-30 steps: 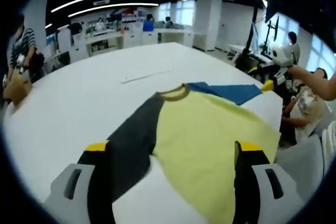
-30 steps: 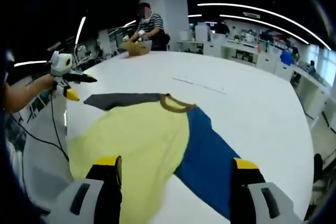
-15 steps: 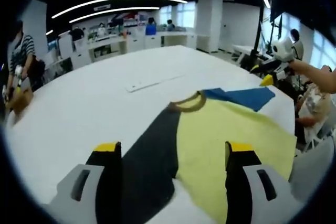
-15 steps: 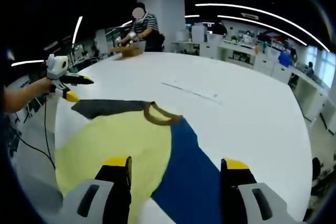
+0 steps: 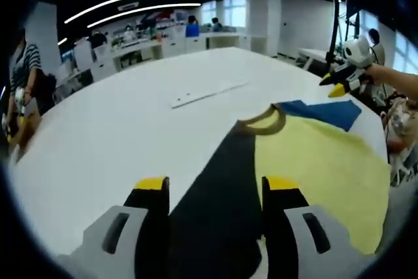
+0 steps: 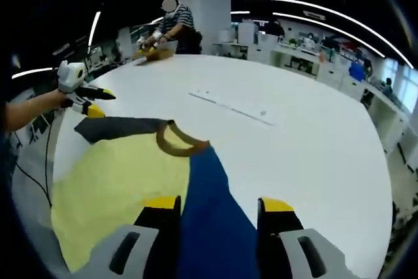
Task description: Fold the garment on the visible template until the final outline fits inside the template.
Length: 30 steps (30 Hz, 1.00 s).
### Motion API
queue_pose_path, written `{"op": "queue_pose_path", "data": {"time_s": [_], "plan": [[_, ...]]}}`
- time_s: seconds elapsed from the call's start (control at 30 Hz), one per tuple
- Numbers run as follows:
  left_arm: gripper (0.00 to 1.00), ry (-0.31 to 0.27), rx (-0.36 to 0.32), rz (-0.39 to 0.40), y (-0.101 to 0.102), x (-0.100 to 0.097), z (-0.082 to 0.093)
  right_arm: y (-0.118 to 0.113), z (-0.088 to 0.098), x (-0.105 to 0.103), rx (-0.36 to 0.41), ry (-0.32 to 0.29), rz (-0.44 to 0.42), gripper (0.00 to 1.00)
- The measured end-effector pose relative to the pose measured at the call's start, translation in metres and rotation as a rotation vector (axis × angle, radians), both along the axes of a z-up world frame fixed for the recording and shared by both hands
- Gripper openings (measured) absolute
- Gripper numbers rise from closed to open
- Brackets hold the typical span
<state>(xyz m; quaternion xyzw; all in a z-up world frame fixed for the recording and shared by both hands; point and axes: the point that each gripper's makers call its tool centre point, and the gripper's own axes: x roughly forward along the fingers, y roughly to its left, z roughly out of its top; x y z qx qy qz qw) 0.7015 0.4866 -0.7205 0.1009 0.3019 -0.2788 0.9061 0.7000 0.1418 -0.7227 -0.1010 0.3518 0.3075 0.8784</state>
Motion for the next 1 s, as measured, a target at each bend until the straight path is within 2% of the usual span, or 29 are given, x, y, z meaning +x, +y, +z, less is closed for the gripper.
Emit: {"op": "queue_pose_path", "data": {"time_s": [0.13,0.23,0.37,0.53,0.67,0.87,0.93,0.97,1.0], "plan": [[0.45,0.020,0.007,0.014,0.004,0.010,-0.015,0.002,-0.014,0.010,0.004,0.023,0.002,0.36],[0.44,0.038,0.023,0.006,0.005,0.014,-0.029,0.003,-0.024,0.017,-0.007,0.032,0.013,0.34],[0.42,0.046,0.024,-0.009,0.003,0.018,-0.038,0.005,-0.034,0.025,-0.003,0.041,0.024,0.32],[0.40,0.062,-0.013,0.008,0.003,0.026,-0.049,0.005,-0.045,0.026,-0.013,0.061,0.042,0.26],[0.34,0.088,-0.027,0.009,0.003,0.026,-0.059,0.008,-0.054,0.021,-0.025,0.086,0.069,0.21],[0.29,0.071,-0.046,0.016,0.006,0.029,-0.060,0.007,-0.062,0.016,-0.060,0.097,0.110,0.15],[0.25,0.059,-0.015,0.003,0.007,0.028,-0.060,0.005,-0.062,0.017,-0.089,0.076,0.123,0.11],[0.24,0.043,0.042,-0.022,0.010,0.026,-0.061,0.005,-0.061,0.017,-0.098,0.071,0.132,0.09],[0.23,0.055,0.013,-0.011,0.006,0.024,-0.060,0.005,-0.062,0.016,-0.105,0.069,0.138,0.08]]}}
